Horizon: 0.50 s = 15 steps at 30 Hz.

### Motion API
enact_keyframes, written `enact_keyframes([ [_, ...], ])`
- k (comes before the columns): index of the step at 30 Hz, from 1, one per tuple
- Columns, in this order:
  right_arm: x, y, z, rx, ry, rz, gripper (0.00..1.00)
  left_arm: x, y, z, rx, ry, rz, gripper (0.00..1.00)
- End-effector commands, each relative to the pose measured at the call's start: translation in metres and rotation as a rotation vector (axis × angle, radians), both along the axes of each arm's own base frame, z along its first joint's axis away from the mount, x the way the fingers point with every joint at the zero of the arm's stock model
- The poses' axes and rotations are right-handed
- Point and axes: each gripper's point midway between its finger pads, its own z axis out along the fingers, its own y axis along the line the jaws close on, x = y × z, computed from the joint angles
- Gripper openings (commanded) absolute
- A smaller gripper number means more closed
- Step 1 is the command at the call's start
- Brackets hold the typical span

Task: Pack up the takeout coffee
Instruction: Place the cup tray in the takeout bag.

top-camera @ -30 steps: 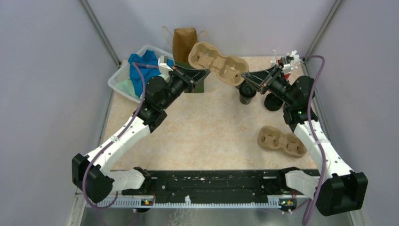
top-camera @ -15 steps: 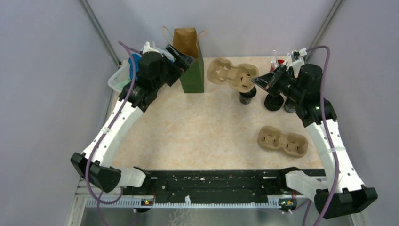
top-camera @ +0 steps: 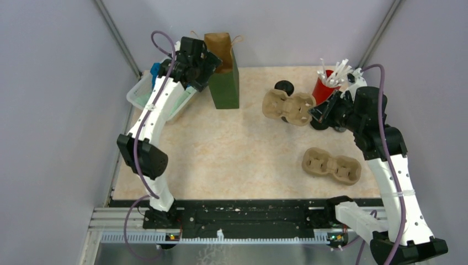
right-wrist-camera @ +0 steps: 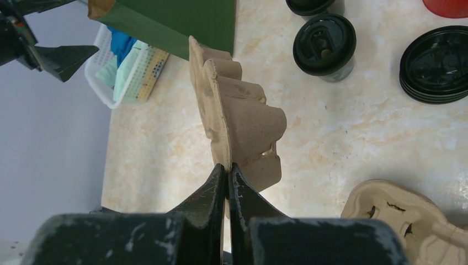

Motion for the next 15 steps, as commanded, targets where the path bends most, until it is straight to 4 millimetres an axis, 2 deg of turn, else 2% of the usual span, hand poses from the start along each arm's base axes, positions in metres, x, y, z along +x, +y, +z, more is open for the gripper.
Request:
enact_keyframes([
  [1,-0.001,-0.005,0.015,-0.017,-0.061,-0.015,0.00,0.009,0.000,-0.013,-0.096,0.117,0.100,0.95],
  [6,-0.006,-0.008,0.006,-0.012,-0.051,-0.035,0.00,0.026,0.000,-0.030,-0.116,0.130,0.158,0.80],
  [8,-0.007,-0.010,0.003,-0.016,-0.047,-0.042,0.00,0.030,-0.001,-0.035,-0.119,0.139,0.167,0.77],
  [15,-0.009,-0.013,0.002,-0.024,-0.050,-0.053,0.00,0.030,-0.004,-0.042,-0.131,0.163,0.173,0.55],
])
